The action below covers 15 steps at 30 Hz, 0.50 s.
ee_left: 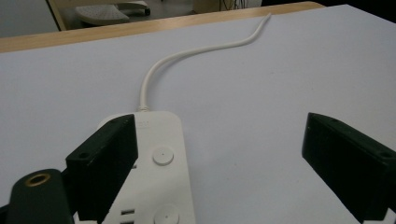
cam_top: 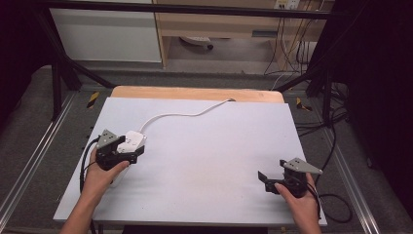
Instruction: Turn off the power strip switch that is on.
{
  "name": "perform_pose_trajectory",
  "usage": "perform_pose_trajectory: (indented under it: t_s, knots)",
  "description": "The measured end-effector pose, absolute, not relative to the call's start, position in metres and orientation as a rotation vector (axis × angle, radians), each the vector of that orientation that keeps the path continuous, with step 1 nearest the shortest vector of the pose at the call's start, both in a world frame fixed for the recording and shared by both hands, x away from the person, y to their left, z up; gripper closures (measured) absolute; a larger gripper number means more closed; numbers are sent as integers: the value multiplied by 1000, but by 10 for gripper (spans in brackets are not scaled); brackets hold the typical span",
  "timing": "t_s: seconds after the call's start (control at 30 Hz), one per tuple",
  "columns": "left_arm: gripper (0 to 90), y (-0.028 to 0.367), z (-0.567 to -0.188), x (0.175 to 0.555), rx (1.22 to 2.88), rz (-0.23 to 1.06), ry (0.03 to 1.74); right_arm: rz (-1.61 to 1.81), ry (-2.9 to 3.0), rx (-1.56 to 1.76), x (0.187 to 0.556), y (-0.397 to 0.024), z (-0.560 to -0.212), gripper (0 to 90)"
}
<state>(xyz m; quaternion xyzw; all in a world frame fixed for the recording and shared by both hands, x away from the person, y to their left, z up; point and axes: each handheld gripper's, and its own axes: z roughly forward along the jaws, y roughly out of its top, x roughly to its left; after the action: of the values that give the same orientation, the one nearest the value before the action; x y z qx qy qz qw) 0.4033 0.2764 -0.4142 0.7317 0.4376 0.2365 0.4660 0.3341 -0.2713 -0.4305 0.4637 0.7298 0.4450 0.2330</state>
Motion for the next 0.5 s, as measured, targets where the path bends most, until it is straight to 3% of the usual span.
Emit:
perform_pose_trajectory:
  t_s: [0.5]
  knots:
    - [58,277,-396,382,1743,580,1013,1232,1997,1281,334,-273,-431,30]
